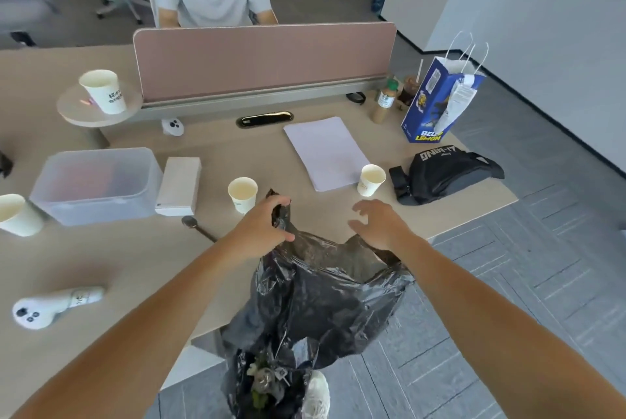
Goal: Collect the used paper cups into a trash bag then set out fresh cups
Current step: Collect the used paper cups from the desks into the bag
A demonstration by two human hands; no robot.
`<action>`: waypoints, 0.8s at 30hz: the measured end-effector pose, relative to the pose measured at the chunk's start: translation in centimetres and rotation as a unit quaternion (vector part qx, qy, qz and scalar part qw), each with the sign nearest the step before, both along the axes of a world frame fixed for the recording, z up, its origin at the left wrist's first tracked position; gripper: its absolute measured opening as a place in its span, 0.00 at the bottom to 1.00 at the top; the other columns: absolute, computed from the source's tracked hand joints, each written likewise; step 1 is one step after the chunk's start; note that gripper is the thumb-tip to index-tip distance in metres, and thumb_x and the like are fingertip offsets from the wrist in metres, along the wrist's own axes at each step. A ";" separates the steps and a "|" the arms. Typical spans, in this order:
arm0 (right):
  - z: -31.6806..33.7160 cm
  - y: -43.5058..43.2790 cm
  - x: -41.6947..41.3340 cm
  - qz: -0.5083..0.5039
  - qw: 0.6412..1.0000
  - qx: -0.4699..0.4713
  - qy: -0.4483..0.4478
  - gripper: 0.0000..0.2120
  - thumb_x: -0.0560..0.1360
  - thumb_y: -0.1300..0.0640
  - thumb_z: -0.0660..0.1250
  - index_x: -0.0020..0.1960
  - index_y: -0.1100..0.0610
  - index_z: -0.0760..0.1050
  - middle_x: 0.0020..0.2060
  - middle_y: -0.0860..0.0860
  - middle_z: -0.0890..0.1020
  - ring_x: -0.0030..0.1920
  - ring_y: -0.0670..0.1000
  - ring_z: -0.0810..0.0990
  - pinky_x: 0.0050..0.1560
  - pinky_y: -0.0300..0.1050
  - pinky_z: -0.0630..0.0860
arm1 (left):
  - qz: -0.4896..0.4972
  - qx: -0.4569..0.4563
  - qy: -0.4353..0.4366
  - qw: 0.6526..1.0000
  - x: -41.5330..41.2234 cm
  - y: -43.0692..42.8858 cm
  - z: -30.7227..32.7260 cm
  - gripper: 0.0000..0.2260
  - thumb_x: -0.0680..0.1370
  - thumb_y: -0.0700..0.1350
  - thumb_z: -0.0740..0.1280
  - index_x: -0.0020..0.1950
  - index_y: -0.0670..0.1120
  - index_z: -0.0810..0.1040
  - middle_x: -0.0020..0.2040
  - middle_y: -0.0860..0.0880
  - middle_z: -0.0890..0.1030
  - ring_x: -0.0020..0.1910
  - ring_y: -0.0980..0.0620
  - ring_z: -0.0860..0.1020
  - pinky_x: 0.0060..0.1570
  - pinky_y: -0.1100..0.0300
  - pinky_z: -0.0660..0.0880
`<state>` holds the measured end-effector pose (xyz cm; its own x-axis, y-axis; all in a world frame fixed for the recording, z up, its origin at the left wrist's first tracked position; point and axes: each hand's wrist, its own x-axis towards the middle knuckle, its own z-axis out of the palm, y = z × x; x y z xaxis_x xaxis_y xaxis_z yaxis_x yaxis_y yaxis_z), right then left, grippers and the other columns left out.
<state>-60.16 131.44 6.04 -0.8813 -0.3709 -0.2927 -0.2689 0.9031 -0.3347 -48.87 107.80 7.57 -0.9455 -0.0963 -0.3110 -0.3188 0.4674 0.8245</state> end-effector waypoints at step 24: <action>-9.1 -0.5 -13.6 -0.134 0.989 -0.050 0.023 0.13 0.80 0.57 0.60 0.57 0.63 0.77 0.51 0.60 0.81 0.49 0.60 0.79 0.40 0.45 0.68 | 0.100 0.002 -0.038 0.994 -3.8 1.7 -2.9 0.26 0.77 0.37 0.62 0.73 0.55 0.68 0.52 0.49 0.73 0.34 0.54 0.73 0.35 0.60 0.69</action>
